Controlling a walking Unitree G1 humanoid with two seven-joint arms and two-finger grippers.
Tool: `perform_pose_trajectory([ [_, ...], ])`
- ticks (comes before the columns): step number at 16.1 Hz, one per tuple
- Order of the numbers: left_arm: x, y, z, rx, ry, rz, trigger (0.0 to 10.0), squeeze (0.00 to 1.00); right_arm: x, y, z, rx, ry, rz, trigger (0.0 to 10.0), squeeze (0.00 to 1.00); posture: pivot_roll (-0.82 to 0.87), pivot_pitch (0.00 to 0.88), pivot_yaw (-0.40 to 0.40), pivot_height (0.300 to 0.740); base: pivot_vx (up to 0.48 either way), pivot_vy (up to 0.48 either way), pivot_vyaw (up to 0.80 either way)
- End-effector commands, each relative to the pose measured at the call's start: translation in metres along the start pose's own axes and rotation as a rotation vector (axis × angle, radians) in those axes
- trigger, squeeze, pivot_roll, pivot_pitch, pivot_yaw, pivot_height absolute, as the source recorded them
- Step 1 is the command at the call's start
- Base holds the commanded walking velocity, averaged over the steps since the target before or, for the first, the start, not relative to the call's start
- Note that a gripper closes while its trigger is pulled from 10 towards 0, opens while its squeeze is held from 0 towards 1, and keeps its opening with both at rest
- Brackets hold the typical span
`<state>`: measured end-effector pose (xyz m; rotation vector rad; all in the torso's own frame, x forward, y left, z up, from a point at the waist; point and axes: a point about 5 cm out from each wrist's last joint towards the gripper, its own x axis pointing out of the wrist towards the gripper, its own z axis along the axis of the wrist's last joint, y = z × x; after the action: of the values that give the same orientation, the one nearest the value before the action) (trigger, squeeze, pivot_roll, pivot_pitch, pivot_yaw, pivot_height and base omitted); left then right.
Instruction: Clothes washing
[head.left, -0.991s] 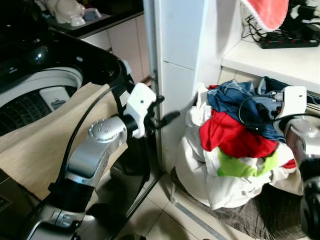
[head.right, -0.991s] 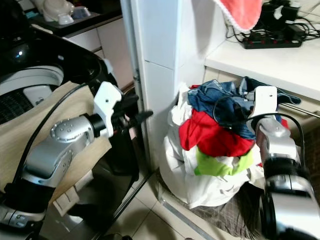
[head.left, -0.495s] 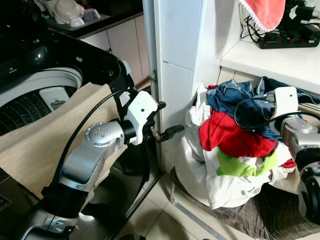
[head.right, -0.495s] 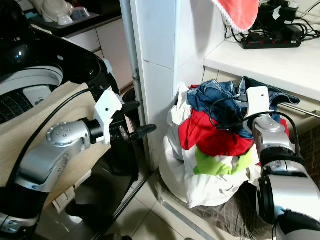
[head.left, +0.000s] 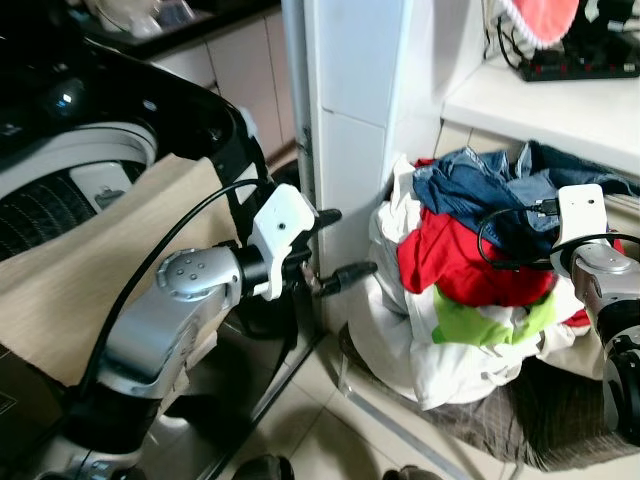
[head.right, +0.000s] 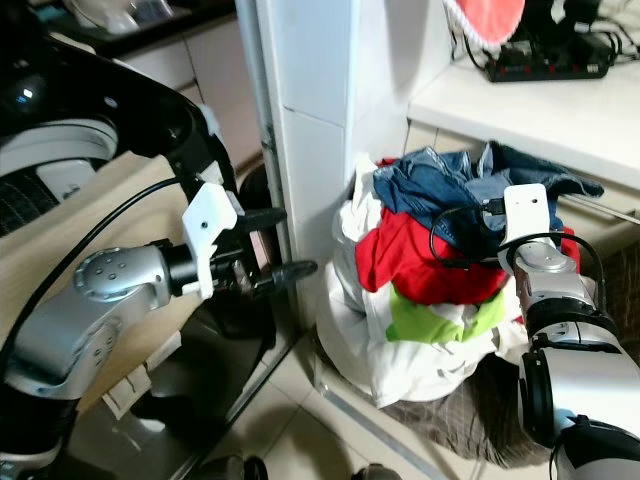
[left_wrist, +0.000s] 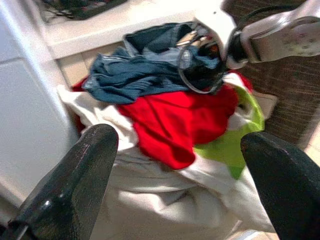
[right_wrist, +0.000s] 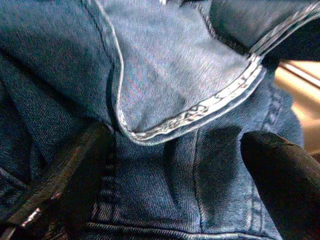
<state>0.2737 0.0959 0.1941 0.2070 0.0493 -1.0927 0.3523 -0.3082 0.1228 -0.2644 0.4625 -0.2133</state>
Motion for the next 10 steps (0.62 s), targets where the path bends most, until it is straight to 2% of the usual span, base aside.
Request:
perform_pose_trajectory([
  [1, -0.003, -0.006, 0.001, 0.001, 0.008, -0.043, 10.0, 0.0, 0.001, 0.004, -0.001, 0.03, 0.029, 0.012, 10.0, 0.0, 0.03, 0.147, 0.084, 0.74, 0.0, 0.0, 0.0],
  [2, -0.004, -0.009, 0.0, 0.05, 0.027, -0.06, 10.0, 0.0, 0.001, 0.007, -0.007, 0.123, 0.061, 0.009, 10.0, 0.0, 0.03, 0.15, 0.081, 0.74, 0.0, 0.0, 0.0],
  [3, -0.003, -0.009, 0.0, 0.075, 0.033, -0.052, 10.0, 0.0, 0.001, 0.009, -0.008, 0.177, 0.061, 0.011, 7.9, 0.0, 0.03, 0.149, 0.078, 0.74, 0.0, 0.0, 0.0],
  [4, -0.003, -0.008, 0.0, 0.074, 0.037, -0.035, 10.0, 0.0, 0.001, 0.011, -0.008, 0.208, 0.058, 0.024, 2.1, 0.0, 0.04, 0.148, 0.073, 0.74, 0.0, 0.0, 0.0],
  [5, -0.004, -0.008, 0.0, 0.074, 0.04, -0.028, 10.0, 0.0, 0.001, 0.013, -0.008, 0.228, 0.061, 0.032, 0.0, 0.0, 0.04, 0.148, 0.073, 0.74, 0.0, 0.0, 0.0],
  [7, -0.006, -0.009, -0.001, 0.087, 0.05, -0.037, 10.0, 0.0, 0.001, 0.014, -0.012, 0.269, 0.076, 0.032, 0.0, 0.0, 0.02, 0.129, 0.068, 0.74, 0.0, 0.0, 0.0],
  [10, -0.005, -0.01, -0.001, 0.127, 0.05, -0.058, 10.0, 0.0, 0.001, 0.018, -0.013, 0.281, 0.096, 0.063, 0.0, 0.0, 0.02, 0.121, 0.066, 0.74, 0.0, 0.0, 0.0],
])
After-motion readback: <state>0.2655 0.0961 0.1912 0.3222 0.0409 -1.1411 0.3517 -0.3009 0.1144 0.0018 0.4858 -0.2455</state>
